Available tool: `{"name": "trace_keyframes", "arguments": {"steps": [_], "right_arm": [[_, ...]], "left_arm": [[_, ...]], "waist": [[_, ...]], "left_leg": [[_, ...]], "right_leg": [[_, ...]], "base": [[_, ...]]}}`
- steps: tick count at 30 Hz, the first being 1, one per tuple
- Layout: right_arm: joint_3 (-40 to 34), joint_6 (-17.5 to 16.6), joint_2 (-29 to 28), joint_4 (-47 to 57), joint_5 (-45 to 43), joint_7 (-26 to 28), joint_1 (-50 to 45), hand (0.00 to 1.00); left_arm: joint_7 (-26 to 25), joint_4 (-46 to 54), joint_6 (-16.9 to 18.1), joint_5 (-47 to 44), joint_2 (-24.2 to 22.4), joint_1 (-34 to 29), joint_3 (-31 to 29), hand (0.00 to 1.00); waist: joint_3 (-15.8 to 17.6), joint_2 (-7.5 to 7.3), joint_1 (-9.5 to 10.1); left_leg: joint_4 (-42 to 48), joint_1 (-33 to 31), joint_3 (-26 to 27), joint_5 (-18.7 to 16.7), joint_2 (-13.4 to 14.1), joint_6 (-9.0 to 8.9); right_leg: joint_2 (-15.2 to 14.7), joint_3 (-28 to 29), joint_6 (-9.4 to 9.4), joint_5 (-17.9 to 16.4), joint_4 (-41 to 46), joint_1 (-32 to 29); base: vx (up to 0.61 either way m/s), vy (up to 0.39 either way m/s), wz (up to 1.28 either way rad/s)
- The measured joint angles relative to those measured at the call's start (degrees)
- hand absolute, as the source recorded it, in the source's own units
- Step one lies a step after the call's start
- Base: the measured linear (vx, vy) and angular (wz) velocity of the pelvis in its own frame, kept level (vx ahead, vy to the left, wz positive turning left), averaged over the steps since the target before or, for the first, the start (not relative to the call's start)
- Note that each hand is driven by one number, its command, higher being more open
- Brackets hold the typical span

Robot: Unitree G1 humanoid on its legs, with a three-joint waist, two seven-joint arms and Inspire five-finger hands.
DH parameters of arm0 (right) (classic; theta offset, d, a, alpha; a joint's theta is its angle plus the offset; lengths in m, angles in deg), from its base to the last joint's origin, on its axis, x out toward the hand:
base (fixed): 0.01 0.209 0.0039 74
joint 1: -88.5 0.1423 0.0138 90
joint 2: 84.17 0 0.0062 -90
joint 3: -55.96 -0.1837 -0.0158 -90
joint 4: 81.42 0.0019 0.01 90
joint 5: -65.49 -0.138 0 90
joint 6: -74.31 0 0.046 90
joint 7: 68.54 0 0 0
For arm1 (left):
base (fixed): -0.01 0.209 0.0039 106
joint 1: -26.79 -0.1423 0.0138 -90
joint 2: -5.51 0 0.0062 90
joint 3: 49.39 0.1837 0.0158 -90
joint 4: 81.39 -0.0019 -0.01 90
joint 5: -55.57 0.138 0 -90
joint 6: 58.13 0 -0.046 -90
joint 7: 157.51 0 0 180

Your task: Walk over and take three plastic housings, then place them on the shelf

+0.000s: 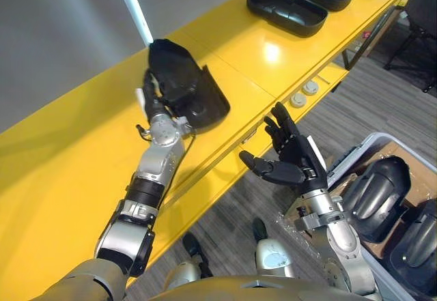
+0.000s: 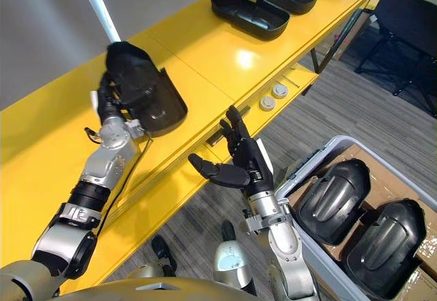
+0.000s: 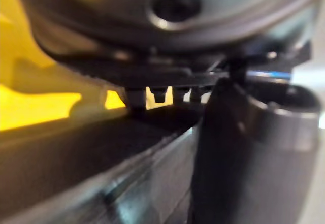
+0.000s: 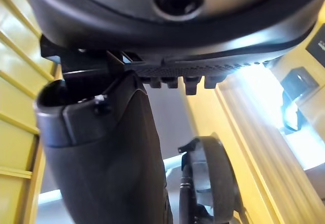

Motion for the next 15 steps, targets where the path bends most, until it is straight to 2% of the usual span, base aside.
{"name": "trace_keyframes", "arguments": {"steps": [5, 7, 8, 9, 10, 13, 15], "right_arm": [[1.06, 0.0, -0.33, 0.0, -0.02, -0.9, 1.29, 1.0], [1.54, -0.09, -0.33, 0.01, -0.05, -0.84, 3.53, 1.0], [1.56, -0.18, -0.18, 0.01, -0.11, -0.83, 6.22, 1.0], [1.59, -0.18, -0.01, 0.0, -0.13, -0.84, 7.73, 1.0], [1.6, -0.19, 0.46, 0.01, -0.49, -1.01, 11.69, 1.0], [1.75, -0.19, 0.5, 0.01, -1.26, -2.28, 14.62, 1.0], [1.73, -0.23, 0.49, 0.01, -1.5, -2.65, 14.78, 1.0]], "left_arm": [[-2.79, 1.62, -0.37, 4.0, 1.48, 1.06, -0.98, 1.0], [-3.15, 3.26, -0.36, 4.04, 2.55, 3.18, -0.98, 1.0], [-2.89, 3.42, -0.29, 3.79, 3.35, 6.62, -0.9, 1.0], [-2.79, 3.43, -0.27, 3.72, 3.74, 8.29, -0.82, 1.0], [-2.72, 3.43, -0.23, 3.55, 4.22, 11.79, -0.24, 1.0], [-1.79, 3.42, -0.1, 1.21, 4.19, 13.36, 1.29, 1.0], [-0.96, 3.43, 0.25, 1.15, 4.19, 13.38, 1.82, 1.0]], "waist": [[0.38, -0.03, 0.16], [2.49, -0.54, 0.3], [5.27, -1.36, 0.57], [6.53, -1.73, 0.7], [9.54, -1.93, 0.85], [12.67, -1.71, 1.14], [12.7, -1.65, 1.16]], "left_leg": [[0.28, -0.2, -0.83, 0.24, -0.1, 0.02], [1.24, -0.38, -0.91, -0.25, 0.11, -0.04], [5.15, -1.98, -1.25, -2.01, 0.57, 0.1], [7.52, -3.27, -1.46, -3.17, 0.92, 0.16], [13.5, -6.52, -2.08, -5.64, 1.94, 0.46], [17.12, -7.81, -2.47, -7.28, 2.34, 0.72], [17.57, -8.9, -2.67, -7.3, 2.29, 0.77]], "right_leg": [[0.1, -1.17, -1.43, 0.06, 0.04, 0.42], [0.09, -1.14, -2.08, -0.83, 2.02, -0.23], [-0.23, -1.1, -2.21, -2.07, 5.04, -1.53], [-0.38, -1.1, -2.28, -2.63, 6.54, -2.5], [-0.58, -1.05, -2.4, -3.65, 9.67, -4.44], [-0.85, -0.89, -2.21, -4.61, 11.97, -5.12], [-0.99, -0.95, -2.2, -4.82, 12.61, -6.24]], "base": [[0.07, -0.007, 0.11], [0.02, -0.002, 0.02], [-0.06, 0.004, 0.04], [-0.16, -0.004, 0.03], [-0.13, -0.01, 0.0], [-0.1, 0.026, 0.0], [-0.05, 0.027, 0.07]]}}
